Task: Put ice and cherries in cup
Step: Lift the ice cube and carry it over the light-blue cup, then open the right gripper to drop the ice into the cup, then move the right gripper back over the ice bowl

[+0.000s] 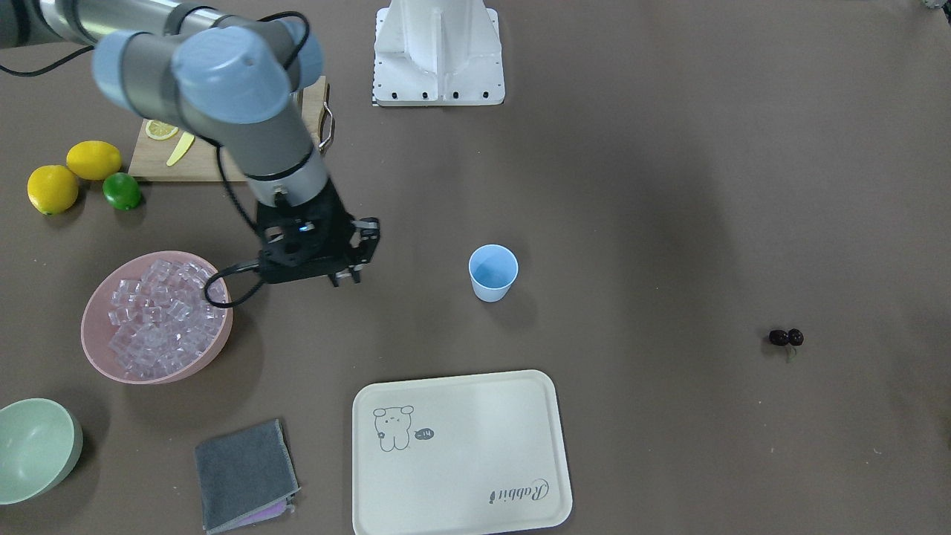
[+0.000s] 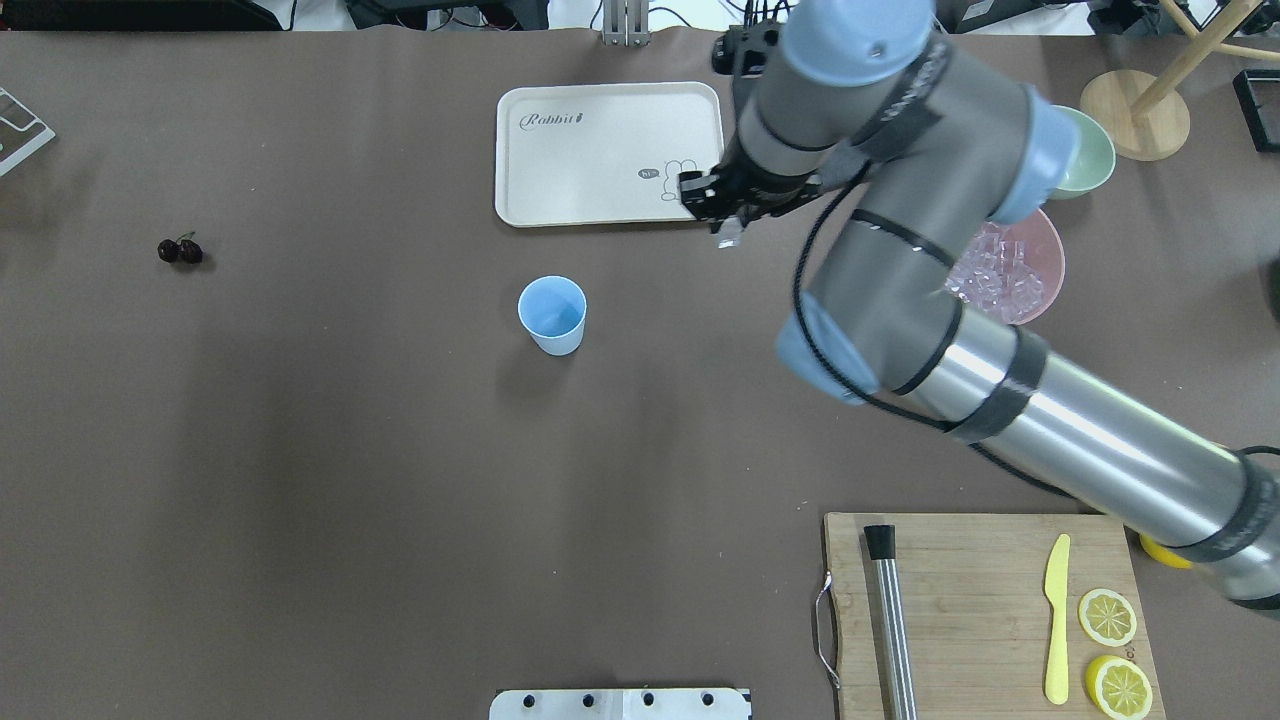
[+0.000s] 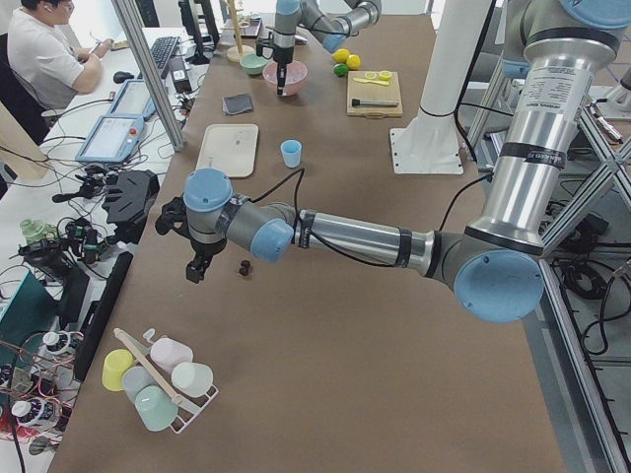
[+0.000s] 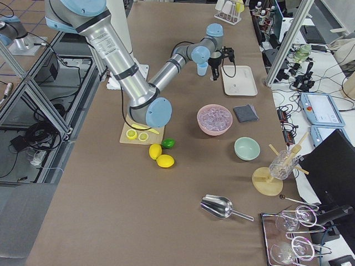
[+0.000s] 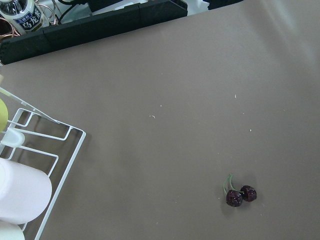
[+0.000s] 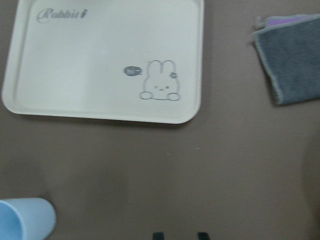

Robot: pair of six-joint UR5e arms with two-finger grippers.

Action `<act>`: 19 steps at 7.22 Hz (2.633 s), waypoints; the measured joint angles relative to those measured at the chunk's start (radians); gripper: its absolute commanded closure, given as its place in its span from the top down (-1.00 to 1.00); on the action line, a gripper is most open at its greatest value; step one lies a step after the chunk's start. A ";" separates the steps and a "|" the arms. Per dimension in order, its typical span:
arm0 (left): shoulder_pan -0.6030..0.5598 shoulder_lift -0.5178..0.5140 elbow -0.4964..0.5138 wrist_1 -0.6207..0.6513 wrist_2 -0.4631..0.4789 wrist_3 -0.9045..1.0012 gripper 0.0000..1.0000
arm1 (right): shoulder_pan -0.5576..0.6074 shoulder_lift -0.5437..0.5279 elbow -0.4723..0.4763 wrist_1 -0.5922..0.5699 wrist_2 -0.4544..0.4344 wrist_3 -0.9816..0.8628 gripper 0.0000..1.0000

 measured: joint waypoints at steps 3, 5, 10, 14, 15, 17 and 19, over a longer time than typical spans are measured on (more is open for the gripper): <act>0.023 -0.001 0.008 -0.001 0.011 -0.002 0.93 | -0.137 0.115 -0.107 0.074 -0.159 0.122 -0.86; 0.026 0.001 0.032 -0.026 0.013 -0.002 0.93 | -0.174 0.149 -0.191 0.165 -0.223 0.137 -0.84; 0.027 0.002 0.064 -0.078 0.013 -0.006 0.93 | -0.210 0.181 -0.252 0.195 -0.256 0.135 0.98; 0.031 0.001 0.065 -0.079 0.013 -0.004 0.93 | -0.152 0.106 -0.162 0.183 -0.192 0.094 0.98; 0.032 0.000 0.064 -0.079 0.013 -0.004 0.93 | -0.081 -0.026 -0.036 0.179 -0.106 0.036 0.98; 0.033 0.002 0.055 -0.079 0.013 -0.008 0.93 | 0.093 -0.286 0.141 0.180 0.081 -0.182 0.98; 0.033 0.009 0.045 -0.091 0.013 -0.007 0.93 | 0.210 -0.457 0.185 0.201 0.177 -0.446 0.97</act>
